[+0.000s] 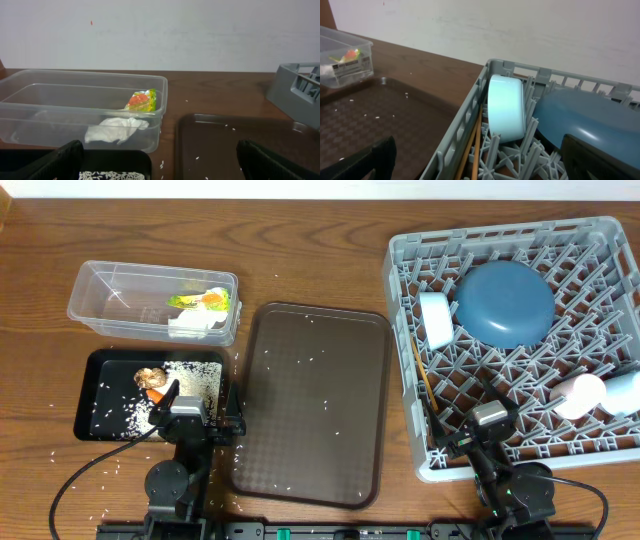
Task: Sort waste into correct bins and load items into the dishwasher rack
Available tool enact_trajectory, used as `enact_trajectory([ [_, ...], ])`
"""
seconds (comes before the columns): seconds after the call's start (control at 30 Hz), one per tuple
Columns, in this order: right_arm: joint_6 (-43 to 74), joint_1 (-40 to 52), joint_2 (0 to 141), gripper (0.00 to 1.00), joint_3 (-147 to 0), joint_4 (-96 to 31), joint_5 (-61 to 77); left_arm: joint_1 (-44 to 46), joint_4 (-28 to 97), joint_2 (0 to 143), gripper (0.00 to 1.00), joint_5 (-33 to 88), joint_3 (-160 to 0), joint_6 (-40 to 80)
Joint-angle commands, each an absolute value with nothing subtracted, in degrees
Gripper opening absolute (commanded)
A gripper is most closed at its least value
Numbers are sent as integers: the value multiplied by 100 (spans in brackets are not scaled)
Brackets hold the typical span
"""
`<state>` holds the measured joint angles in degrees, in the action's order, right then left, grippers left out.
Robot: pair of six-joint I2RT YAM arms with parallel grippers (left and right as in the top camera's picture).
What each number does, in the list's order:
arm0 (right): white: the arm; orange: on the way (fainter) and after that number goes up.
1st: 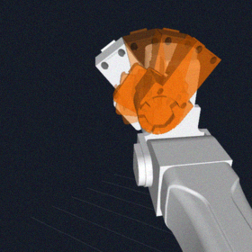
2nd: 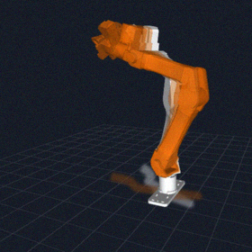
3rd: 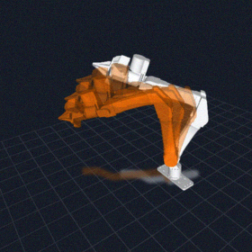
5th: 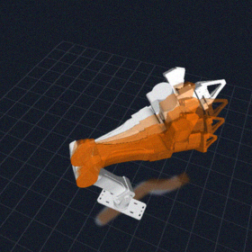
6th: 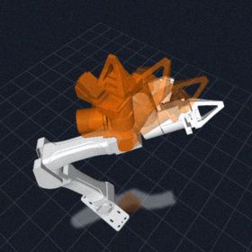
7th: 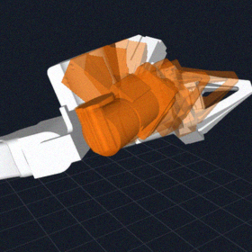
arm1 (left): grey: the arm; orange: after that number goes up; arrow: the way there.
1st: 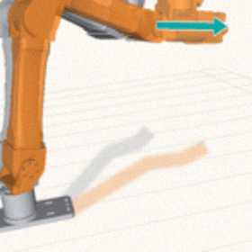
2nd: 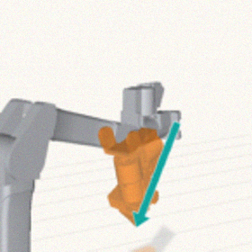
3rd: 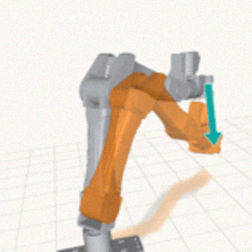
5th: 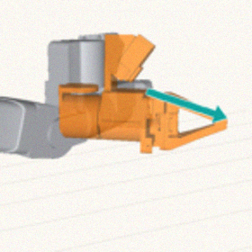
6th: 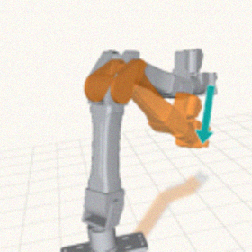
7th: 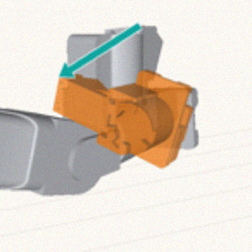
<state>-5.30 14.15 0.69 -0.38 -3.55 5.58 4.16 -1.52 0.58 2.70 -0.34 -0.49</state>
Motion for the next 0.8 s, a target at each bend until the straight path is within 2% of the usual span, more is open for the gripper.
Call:
enact_trajectory([
  [0.0,-585,1341,43,99,-32,-368,585,381,-174,10,98,303,-23,-148],
  [0.3,-585,1341,43,99,-32,-368,585,381,405,19,98,301,-23,-148],
  [0.77,-585,1341,43,99,-32,-368,585,381,381,71,98,303,-23,-150],
])
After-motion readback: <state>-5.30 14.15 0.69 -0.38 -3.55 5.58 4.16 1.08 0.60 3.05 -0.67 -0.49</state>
